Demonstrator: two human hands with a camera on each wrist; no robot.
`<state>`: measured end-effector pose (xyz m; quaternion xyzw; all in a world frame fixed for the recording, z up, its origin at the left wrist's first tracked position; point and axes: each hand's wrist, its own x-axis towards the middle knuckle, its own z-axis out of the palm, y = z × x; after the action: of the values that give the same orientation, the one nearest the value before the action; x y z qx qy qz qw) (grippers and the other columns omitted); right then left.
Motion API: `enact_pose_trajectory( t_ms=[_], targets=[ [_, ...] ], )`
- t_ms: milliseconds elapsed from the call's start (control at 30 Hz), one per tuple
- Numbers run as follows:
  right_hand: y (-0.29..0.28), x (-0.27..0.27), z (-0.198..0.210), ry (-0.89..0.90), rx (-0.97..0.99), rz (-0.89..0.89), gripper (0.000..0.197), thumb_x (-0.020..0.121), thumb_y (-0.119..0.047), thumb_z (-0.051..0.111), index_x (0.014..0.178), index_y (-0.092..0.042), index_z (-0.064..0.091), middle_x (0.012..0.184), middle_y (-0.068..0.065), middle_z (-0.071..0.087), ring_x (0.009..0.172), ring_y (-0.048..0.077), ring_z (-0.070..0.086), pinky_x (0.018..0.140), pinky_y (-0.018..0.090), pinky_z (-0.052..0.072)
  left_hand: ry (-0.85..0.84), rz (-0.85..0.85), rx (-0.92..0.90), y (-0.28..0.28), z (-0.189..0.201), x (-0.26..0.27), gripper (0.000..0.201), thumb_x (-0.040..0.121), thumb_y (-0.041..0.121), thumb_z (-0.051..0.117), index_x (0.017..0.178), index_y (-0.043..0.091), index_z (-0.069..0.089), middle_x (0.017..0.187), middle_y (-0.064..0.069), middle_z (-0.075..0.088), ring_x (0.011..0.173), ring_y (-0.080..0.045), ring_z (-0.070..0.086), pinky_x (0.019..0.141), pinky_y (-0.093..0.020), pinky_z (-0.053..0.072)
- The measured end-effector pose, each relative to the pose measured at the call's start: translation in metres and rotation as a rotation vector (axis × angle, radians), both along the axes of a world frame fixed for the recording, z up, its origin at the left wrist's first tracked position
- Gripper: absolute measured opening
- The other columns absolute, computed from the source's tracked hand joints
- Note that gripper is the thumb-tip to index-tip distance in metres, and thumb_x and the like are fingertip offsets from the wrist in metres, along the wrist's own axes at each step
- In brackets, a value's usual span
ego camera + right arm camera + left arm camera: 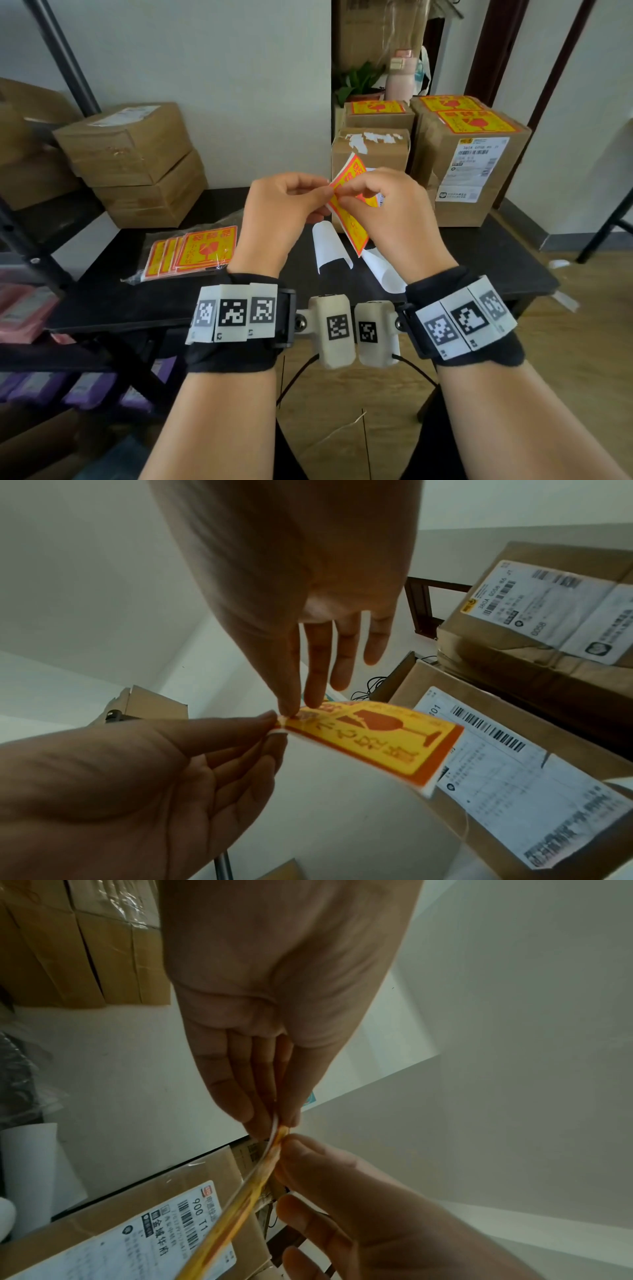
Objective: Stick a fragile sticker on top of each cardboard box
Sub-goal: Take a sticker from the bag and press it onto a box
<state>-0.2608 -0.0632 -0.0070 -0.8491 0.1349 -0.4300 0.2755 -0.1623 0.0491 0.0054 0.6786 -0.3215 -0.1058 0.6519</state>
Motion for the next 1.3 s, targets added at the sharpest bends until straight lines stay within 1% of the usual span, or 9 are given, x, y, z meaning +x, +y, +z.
enact_pose_trajectory(
  t_ms=[67,133,300,500,667,867,1033,1167,1300],
  targets=[
    [0.001,0.001,-0.001,0.023,0.006,0.000,0.011,0.084,-0.029,0.067,0.089,-0.024,0.076,0.084,-0.015,0.067,0.083,0.005,0.057,0.080,0.032,0.046,0.040,-0.016,-0.020,-0.001,-0.002,0.000,0.008,0.086,0.009,0.071,0.083,0.016,0.071,0.079,-0.013,0.074,0.068,-0.017,0.070,0.069,-0.025,0.060],
    [0.002,0.001,-0.003,0.037,0.011,-0.002,0.013,0.085,-0.035,0.066,0.090,-0.026,0.075,0.085,-0.016,0.068,0.086,0.005,0.057,0.085,0.038,0.047,0.066,-0.034,-0.025,-0.002,-0.003,0.001,0.009,0.088,0.007,0.068,0.086,0.016,0.072,0.078,-0.011,0.074,0.069,-0.016,0.071,0.070,-0.026,0.060],
    [-0.001,0.002,-0.006,0.037,0.036,-0.016,0.009,0.087,-0.038,0.067,0.088,-0.032,0.072,0.087,-0.016,0.069,0.088,0.005,0.058,0.088,0.047,0.046,0.136,-0.125,-0.027,0.001,-0.004,0.002,0.018,0.090,-0.001,0.061,0.104,0.005,0.071,0.089,-0.014,0.075,0.082,-0.022,0.074,0.076,-0.028,0.060],
    [-0.004,0.005,-0.003,0.044,0.037,-0.006,0.010,0.087,-0.036,0.068,0.090,-0.029,0.074,0.087,-0.018,0.069,0.090,0.003,0.058,0.089,0.046,0.046,0.179,-0.090,-0.069,-0.001,-0.002,0.004,0.013,0.085,-0.004,0.066,0.094,0.005,0.070,0.083,-0.013,0.075,0.077,-0.023,0.074,0.075,-0.032,0.060],
    [-0.005,0.007,-0.002,0.053,0.032,0.004,0.009,0.086,-0.037,0.070,0.090,-0.031,0.075,0.083,-0.022,0.066,0.091,0.002,0.059,0.090,0.047,0.046,0.203,-0.056,-0.092,-0.002,-0.001,0.005,0.017,0.083,-0.004,0.069,0.099,0.003,0.066,0.086,-0.013,0.074,0.076,-0.024,0.074,0.076,-0.035,0.061],
    [-0.007,0.006,-0.001,0.050,0.028,0.026,0.009,0.087,-0.033,0.069,0.090,-0.029,0.076,0.084,-0.019,0.070,0.089,0.003,0.061,0.087,0.042,0.049,0.207,-0.070,-0.084,-0.002,0.001,0.004,0.020,0.082,-0.002,0.071,0.100,0.002,0.066,0.091,-0.018,0.073,0.080,-0.026,0.074,0.080,-0.038,0.060],
    [-0.009,0.004,0.002,0.039,0.025,0.031,0.012,0.087,-0.033,0.070,0.092,-0.025,0.077,0.085,-0.017,0.070,0.089,0.002,0.061,0.084,0.029,0.049,0.214,-0.089,-0.083,-0.002,0.004,0.003,0.020,0.083,-0.001,0.071,0.102,0.001,0.065,0.091,-0.016,0.074,0.082,-0.025,0.074,0.080,-0.038,0.060],
    [-0.010,0.005,-0.001,0.017,0.045,0.062,0.007,0.087,-0.024,0.070,0.092,-0.024,0.075,0.085,-0.017,0.071,0.088,-0.001,0.062,0.082,0.016,0.048,0.200,-0.085,-0.076,-0.002,0.005,0.002,0.018,0.083,-0.002,0.070,0.099,0.004,0.065,0.091,-0.015,0.074,0.082,-0.025,0.074,0.079,-0.037,0.060],
    [-0.009,0.004,-0.001,0.032,0.038,0.060,0.005,0.087,-0.026,0.071,0.090,-0.026,0.075,0.084,-0.017,0.070,0.087,-0.003,0.062,0.079,0.010,0.045,0.171,-0.068,-0.056,-0.002,0.004,0.002,0.019,0.082,-0.001,0.071,0.100,0.004,0.065,0.091,-0.014,0.073,0.079,-0.022,0.074,0.076,-0.034,0.061]
  ],
)
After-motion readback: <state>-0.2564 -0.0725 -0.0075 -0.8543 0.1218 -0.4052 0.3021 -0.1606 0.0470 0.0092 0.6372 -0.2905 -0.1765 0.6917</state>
